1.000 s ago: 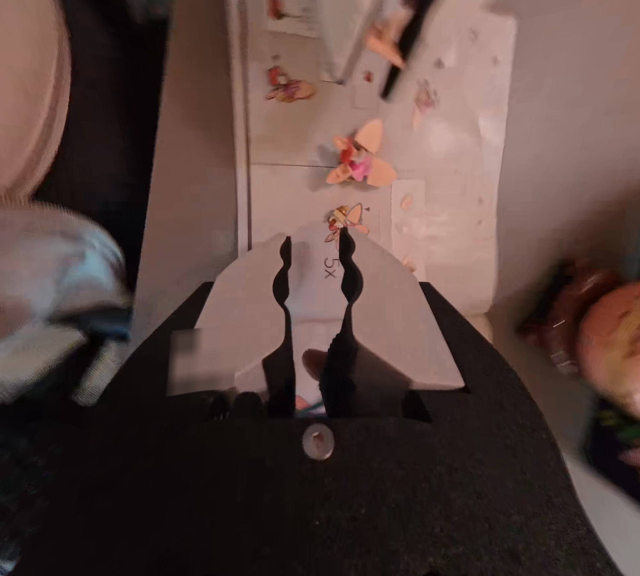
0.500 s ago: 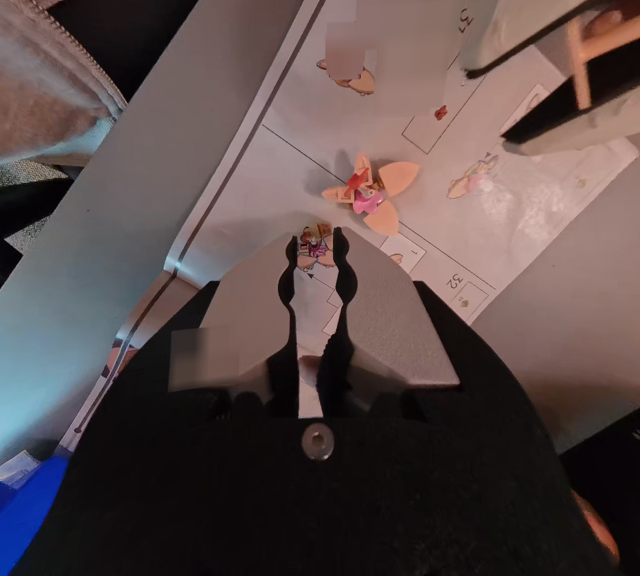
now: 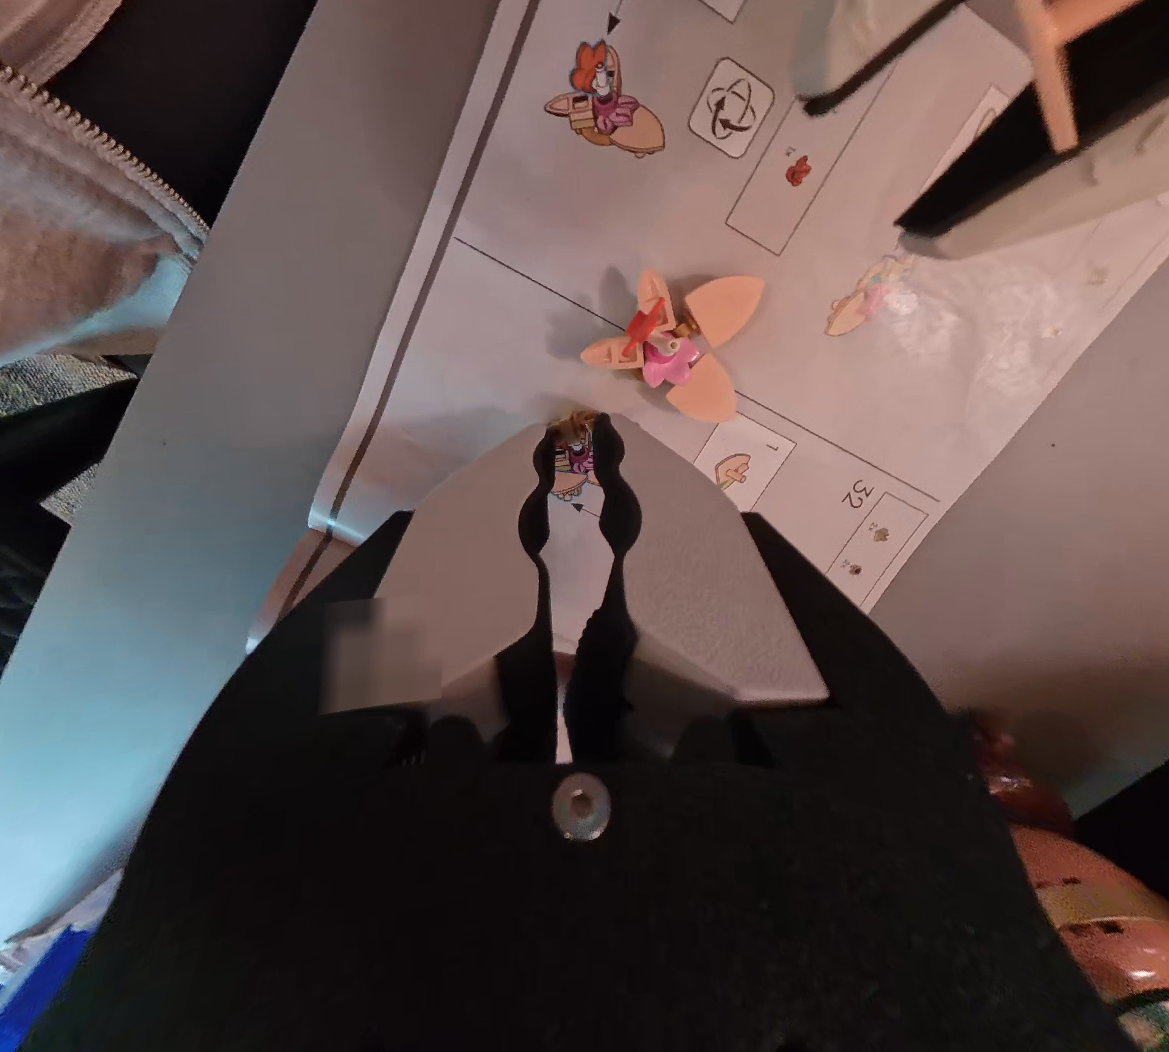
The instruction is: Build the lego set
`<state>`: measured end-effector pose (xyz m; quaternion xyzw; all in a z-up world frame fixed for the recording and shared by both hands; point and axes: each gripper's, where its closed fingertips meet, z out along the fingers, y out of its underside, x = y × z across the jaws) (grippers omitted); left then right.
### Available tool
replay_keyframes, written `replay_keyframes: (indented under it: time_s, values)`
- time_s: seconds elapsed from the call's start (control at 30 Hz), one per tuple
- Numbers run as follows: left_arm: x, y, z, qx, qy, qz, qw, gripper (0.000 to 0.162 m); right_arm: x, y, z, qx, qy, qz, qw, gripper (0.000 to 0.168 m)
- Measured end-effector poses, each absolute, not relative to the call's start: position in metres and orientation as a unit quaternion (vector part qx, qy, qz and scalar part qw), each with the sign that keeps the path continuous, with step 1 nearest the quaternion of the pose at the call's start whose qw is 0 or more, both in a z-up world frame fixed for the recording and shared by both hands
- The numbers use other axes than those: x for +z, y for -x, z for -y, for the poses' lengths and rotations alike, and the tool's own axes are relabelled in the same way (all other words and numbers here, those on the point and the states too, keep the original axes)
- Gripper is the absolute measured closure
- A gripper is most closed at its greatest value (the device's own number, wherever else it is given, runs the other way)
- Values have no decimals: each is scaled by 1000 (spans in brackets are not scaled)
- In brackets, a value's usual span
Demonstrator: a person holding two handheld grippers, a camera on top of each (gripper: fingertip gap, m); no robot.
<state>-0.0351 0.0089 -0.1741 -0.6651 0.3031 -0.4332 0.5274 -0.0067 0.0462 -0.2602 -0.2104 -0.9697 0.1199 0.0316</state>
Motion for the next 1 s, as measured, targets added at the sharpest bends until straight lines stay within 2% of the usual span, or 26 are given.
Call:
replay_keyframes:
  time_s: [0.37,0.53,0.67,0.77,0.87,1.0]
  values:
    - [-174,35,-9,-437,664,-301,527,146,-255,3,-51,168,358,917,41,158]
    - [-172,37,-11,-428,662,-296,539,146,-196,26,-53,327,436,819,183,157]
    - [-165,33,-11,-451,652,-280,542,146,-153,33,-54,378,403,757,349,157]
    - [-159,24,-9,-481,640,-270,535,146,-131,31,-41,385,344,735,440,157]
    - [-144,17,1,-535,596,-269,535,146,-119,30,-27,370,295,734,487,157]
    - [-126,16,8,-588,542,-249,547,147,-117,33,-10,375,278,742,481,157]
